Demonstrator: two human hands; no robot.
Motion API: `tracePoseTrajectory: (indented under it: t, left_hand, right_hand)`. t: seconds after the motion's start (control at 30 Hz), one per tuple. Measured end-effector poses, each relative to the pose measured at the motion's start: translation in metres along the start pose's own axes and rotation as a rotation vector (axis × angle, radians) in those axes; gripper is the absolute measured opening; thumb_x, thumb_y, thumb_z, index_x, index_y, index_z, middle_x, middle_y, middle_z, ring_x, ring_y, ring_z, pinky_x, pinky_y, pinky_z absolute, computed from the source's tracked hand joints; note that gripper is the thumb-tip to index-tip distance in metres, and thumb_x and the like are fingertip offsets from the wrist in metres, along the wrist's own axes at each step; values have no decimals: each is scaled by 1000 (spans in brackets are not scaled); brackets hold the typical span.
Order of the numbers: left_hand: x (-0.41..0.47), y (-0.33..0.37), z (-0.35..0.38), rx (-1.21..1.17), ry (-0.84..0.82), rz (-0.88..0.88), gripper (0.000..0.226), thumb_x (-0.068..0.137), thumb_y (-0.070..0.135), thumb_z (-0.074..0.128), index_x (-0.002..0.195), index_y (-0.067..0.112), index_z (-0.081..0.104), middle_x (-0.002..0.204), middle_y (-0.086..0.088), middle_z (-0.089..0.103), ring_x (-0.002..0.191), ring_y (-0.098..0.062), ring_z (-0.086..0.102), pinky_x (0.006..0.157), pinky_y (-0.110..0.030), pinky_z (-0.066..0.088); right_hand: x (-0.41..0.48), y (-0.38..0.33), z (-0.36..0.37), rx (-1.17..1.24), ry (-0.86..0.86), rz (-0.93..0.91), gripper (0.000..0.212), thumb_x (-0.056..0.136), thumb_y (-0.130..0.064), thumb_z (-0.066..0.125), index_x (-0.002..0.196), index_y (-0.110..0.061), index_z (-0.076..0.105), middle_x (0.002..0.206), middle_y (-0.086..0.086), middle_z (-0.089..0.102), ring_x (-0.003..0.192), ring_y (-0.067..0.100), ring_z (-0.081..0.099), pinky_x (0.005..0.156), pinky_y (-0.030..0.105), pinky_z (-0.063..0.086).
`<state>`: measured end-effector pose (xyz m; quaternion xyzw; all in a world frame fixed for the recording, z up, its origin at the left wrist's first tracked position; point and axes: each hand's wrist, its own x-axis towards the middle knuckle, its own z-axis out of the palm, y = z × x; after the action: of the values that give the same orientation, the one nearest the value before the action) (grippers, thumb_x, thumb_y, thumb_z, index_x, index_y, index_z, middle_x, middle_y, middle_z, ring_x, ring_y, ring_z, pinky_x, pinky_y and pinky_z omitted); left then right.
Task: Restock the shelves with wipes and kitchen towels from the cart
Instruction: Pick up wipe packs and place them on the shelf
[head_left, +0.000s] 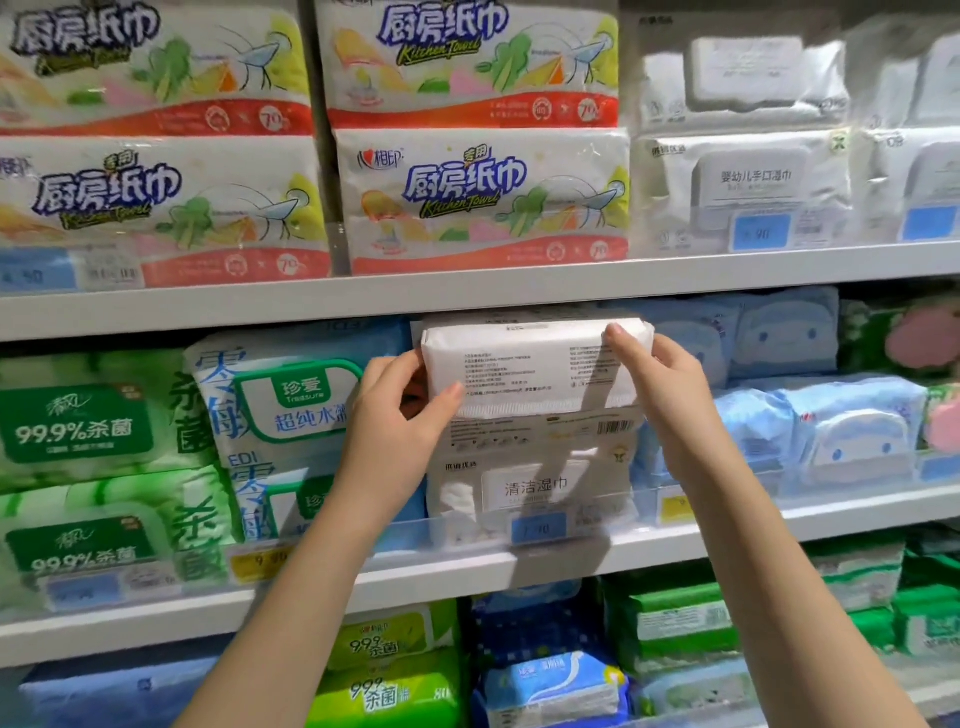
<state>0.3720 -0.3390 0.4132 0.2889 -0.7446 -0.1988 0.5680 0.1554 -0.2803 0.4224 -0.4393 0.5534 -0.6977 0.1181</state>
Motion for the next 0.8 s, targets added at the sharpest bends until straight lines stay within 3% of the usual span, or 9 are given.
tracePoseTrajectory:
  t: [0.07, 0.17, 0.3, 0.37, 0.43, 0.5, 0.67, 0.73, 0.8]
  left_hand:
    - [-2, -2, -1, -69, -15, -3, 15, 90, 21, 63, 104, 26, 58, 110, -1, 55, 103, -14, 56, 95, -38, 48]
    - [-5, 1, -1, -103, -25, -3, 7, 91, 24, 61, 97, 25, 56, 110, -6, 57, 100, -16, 57, 92, -38, 48]
    - [-10, 14, 1, -108, 16, -40, 17, 91, 36, 56, 90, 20, 51, 105, -5, 57, 93, -12, 55, 80, -27, 44]
    - [-12, 20, 3, -107, 29, -99, 24, 89, 43, 56, 91, 20, 50, 105, -2, 56, 93, -12, 54, 76, -27, 42]
    - [-12, 23, 5, -135, 69, -159, 27, 88, 46, 58, 92, 20, 50, 102, -1, 58, 93, -14, 55, 75, -29, 43]
    - [-13, 26, 6, -199, 122, -198, 27, 87, 45, 61, 91, 20, 50, 97, 0, 59, 88, -15, 56, 71, -29, 43]
    - [-26, 31, 10, -271, 218, -165, 22, 82, 28, 72, 89, 25, 52, 89, 7, 60, 79, -8, 56, 66, -21, 42]
    - [-31, 32, 11, -290, 255, -156, 31, 78, 23, 76, 98, 25, 51, 93, 10, 58, 83, -4, 57, 70, -17, 43]
    - [-33, 32, 10, -293, 246, -150, 51, 77, 20, 77, 120, 22, 50, 98, 13, 58, 89, 0, 57, 76, -17, 44]
  right_hand:
    - [-3, 2, -2, 51, 7, -22, 92, 61, -73, 59, 126, -7, 54, 122, 11, 62, 109, 15, 56, 89, 39, 45]
    - [-10, 3, -7, 94, 46, -62, 90, 62, -68, 61, 110, 8, 51, 90, 21, 56, 80, 17, 46, 71, 36, 35]
    - [-15, 0, -13, 107, 46, -59, 95, 62, -72, 62, 112, 8, 54, 92, 21, 64, 77, 19, 50, 72, 37, 39]
    - [-18, -3, -16, 137, 18, -65, 72, 70, -61, 67, 104, 3, 63, 93, 17, 69, 78, 17, 56, 73, 37, 43]
    - [-24, -4, -20, 162, 8, -84, 29, 83, -39, 69, 93, -13, 70, 86, 5, 71, 78, 12, 61, 74, 33, 47]
    - [-31, -2, -25, 188, -3, -109, 9, 88, -23, 66, 94, -18, 69, 83, -5, 71, 75, 8, 63, 72, 26, 50]
    - [-53, 5, -33, 234, -1, -139, 22, 88, -9, 64, 109, -12, 65, 95, -2, 72, 80, 3, 67, 65, 14, 51]
    - [-59, 8, -36, 235, 18, -148, 28, 87, -8, 66, 114, -13, 63, 103, 2, 71, 94, 11, 67, 73, 20, 54]
    - [-63, 12, -39, 240, 26, -159, 36, 83, -9, 71, 117, -13, 61, 110, 5, 69, 103, 20, 66, 83, 31, 55]
